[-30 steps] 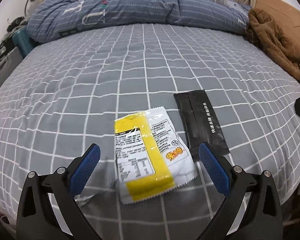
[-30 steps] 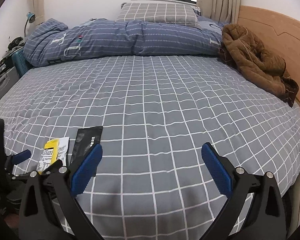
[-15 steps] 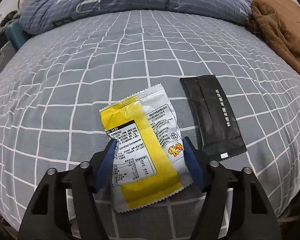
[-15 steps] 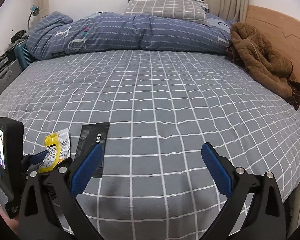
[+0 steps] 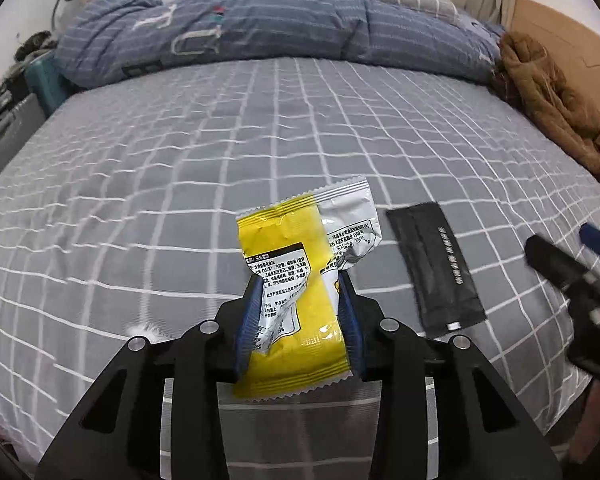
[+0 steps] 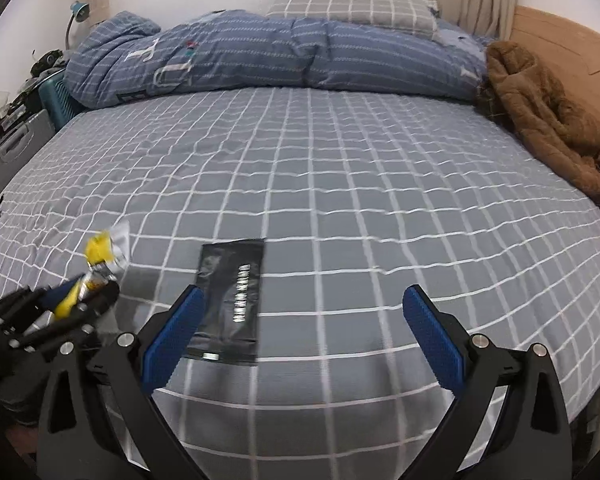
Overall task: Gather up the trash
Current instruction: 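Grasp the yellow snack wrapper with the left gripper while the right gripper grasps the black packet, then lift the yellow wrapper with the left gripper while the right gripper carries the black packet toward the bin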
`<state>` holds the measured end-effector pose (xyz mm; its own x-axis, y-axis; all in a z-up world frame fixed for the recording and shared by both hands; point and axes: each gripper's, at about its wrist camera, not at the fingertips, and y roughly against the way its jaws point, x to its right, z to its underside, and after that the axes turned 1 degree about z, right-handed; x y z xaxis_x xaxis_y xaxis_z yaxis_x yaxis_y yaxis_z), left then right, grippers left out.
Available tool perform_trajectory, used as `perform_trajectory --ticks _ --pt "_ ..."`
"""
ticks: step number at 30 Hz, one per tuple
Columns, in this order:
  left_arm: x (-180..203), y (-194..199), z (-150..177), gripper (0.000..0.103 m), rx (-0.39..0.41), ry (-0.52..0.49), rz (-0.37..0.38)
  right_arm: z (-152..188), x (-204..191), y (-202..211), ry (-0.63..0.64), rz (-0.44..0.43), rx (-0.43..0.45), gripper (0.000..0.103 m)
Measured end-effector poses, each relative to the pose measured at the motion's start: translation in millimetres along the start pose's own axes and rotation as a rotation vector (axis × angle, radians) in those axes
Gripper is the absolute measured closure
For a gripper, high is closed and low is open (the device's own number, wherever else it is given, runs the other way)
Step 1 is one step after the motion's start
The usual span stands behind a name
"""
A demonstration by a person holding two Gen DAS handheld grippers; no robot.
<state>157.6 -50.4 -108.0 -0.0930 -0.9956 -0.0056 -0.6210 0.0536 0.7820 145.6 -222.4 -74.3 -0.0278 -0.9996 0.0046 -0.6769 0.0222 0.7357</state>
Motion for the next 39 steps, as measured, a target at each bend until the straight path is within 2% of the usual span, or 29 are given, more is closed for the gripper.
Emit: perform_trajectory --ticks 8,11,13,18,20,21,23,27,33,39 --pt "-28.8 7.7 0.3 0.066 0.002 0.013 -0.016 -1.2 -39.3 -35.9 0.044 -0.037 -0.065 0.008" --pt "-35.0 7.8 2.8 0.066 -0.003 0.018 -0.016 -1.1 -51.0 -50.4 0.064 -0.046 -0.095 0.017" --pt "-39.3 6.9 3.0 0.066 -0.006 0.024 -0.015 -1.4 -54.7 -57.7 0.067 -0.049 -0.108 0.019" --pt "-42.5 6.8 2.1 0.066 -0.006 0.032 -0.01 1.8 -51.5 -79.6 0.031 -0.057 -0.175 0.037" --pt "-42.2 7.2 2.3 0.066 -0.007 0.032 -0.008 3.6 -49.6 -82.7 0.017 -0.068 -0.183 0.039" --pt "-42.4 7.1 2.2 0.066 -0.006 0.032 -0.007 3.8 -49.1 -83.3 0.019 -0.073 -0.184 0.049" --pt "-40.4 6.9 2.0 0.066 -0.007 0.032 -0.008 4.3 -49.1 -83.8 0.021 -0.079 -0.189 0.052" --pt "-40.5 6.8 2.0 0.066 -0.008 0.032 -0.008 4.7 -44.2 -84.1 0.003 -0.104 -0.201 0.072" --pt "-38.2 6.6 2.1 0.066 -0.011 0.032 -0.003 3.7 -43.9 -76.7 0.011 -0.092 -0.183 0.075" --pt "-37.4 10.9 2.0 0.066 -0.006 0.046 0.006 -2.7 -47.8 -52.7 0.038 -0.068 -0.114 0.075"
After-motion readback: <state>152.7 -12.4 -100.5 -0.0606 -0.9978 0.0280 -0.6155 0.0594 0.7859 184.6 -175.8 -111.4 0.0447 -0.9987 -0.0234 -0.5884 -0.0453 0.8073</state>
